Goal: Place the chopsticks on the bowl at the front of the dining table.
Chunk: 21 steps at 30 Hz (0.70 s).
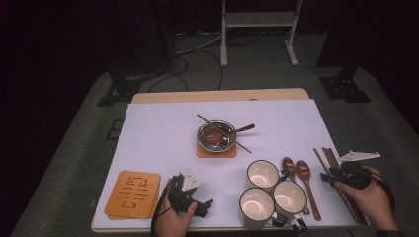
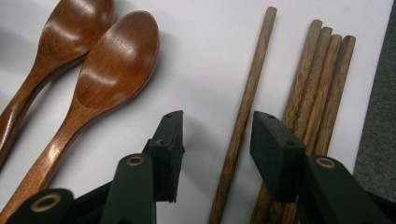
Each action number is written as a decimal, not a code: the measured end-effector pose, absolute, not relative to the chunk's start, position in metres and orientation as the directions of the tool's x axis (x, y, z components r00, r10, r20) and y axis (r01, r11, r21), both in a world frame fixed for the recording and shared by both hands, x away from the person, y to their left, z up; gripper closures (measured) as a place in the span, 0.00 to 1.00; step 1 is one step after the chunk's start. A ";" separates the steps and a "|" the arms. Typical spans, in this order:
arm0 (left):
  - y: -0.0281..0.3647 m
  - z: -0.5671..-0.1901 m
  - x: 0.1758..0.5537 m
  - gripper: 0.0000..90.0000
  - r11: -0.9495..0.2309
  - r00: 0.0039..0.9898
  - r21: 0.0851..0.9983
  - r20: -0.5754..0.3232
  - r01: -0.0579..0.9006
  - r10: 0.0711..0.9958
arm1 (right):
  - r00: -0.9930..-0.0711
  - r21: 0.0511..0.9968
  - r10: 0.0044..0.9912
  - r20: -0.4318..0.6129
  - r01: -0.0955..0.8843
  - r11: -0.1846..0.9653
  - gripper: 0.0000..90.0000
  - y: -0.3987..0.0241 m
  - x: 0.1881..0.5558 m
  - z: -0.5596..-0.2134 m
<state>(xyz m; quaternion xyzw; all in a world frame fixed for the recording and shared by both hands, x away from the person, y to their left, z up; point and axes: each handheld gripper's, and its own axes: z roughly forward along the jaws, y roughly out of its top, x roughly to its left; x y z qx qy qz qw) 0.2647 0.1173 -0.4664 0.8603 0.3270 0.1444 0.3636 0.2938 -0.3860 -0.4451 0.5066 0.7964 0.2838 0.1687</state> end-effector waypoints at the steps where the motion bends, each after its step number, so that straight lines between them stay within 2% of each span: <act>1: 0.117 -0.466 0.265 0.00 -0.522 0.744 0.720 0.011 0.457 0.668 | -0.429 0.625 0.903 0.014 0.709 0.327 0.61 -0.386 0.293 -0.445; 9: 0.117 -0.466 0.265 0.00 -0.522 0.744 0.720 0.011 0.457 0.668 | -0.413 0.633 0.911 0.013 0.709 0.312 0.72 -0.386 0.289 -0.445; 21: 0.117 -0.466 0.265 0.00 -0.522 0.744 0.720 0.011 0.457 0.668 | -0.374 0.649 0.927 0.015 0.709 0.275 0.80 -0.384 0.284 -0.448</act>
